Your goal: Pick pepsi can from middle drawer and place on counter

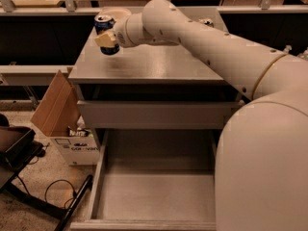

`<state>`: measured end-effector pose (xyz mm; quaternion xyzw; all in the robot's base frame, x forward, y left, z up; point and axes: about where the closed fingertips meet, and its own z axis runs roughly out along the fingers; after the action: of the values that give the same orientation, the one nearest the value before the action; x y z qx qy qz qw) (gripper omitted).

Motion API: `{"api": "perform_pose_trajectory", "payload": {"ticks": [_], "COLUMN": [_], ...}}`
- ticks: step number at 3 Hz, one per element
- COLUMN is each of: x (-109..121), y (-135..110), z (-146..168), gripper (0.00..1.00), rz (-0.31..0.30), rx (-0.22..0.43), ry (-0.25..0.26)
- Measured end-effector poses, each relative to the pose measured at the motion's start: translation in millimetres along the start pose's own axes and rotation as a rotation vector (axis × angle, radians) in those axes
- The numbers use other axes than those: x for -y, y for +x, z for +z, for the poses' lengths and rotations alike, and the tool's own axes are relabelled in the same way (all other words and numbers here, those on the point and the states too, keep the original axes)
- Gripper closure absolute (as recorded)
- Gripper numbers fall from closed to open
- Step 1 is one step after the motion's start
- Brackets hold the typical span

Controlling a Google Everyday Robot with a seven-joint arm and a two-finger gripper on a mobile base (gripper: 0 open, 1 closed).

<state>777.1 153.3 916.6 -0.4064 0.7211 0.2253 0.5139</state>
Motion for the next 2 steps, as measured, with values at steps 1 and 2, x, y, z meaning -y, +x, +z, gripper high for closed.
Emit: {"api": "perform_pose_trajectory", "payload": {"ticks": [1,2], "x": [6,7], "y": [-3,10], "z": [-1,7], "gripper": [1.00,1.00], "rz": [0.004,-0.015], "rx": [0.017,-0.039], "ry": [0.019,0.041]}}
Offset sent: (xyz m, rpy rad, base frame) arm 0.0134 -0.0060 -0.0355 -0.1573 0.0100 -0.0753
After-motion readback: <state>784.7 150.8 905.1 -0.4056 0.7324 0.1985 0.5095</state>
